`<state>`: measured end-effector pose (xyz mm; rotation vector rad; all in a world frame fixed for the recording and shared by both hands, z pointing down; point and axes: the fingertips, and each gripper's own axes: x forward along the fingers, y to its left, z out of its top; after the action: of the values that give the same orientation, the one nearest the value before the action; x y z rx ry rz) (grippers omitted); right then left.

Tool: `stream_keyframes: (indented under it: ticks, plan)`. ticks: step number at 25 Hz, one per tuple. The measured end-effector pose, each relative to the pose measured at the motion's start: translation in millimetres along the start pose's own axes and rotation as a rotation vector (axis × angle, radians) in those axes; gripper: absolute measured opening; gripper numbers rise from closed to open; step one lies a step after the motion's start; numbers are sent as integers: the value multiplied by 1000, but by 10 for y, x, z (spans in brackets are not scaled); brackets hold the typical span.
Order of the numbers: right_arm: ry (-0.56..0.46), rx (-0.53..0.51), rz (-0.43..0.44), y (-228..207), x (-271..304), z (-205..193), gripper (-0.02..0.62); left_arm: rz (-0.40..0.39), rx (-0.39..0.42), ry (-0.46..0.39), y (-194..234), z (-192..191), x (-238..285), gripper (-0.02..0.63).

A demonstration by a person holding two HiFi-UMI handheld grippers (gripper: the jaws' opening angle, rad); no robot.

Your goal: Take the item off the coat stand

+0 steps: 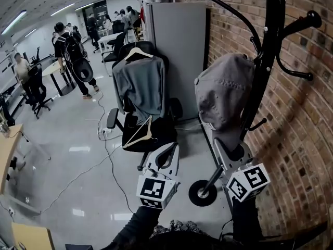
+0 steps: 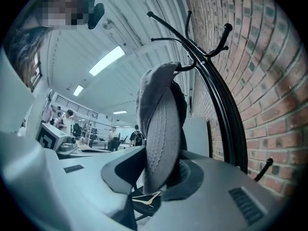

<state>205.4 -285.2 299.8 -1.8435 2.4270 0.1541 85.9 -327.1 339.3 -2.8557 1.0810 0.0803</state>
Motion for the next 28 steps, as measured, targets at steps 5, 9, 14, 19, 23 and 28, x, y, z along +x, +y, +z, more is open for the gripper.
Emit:
stream_keyframes:
  ticks: [5, 9, 14, 19, 23, 28]
  plan:
    - [-42, 13, -16, -8, -20, -12, 35, 2, 2, -8, 56, -50, -10, 8]
    - [-66, -18, -15, 29, 14, 46, 32, 4, -1, -13, 98, -26, 12, 8]
    - [-108, -69, -25, 33, 58, 209, 31, 9, 2, -19, 154, -21, 49, 8]
    - [-131, -100, -7, 59, 188, 381, 31, 23, -1, -24, 249, -16, 61, 8]
    - [-136, -104, 26, 152, 314, 407, 31, 44, 0, -24, 348, -17, 51, 8]
    - [-139, -97, 78, 346, 466, 391, 31, 71, 1, -19, 480, -41, -15, 8]
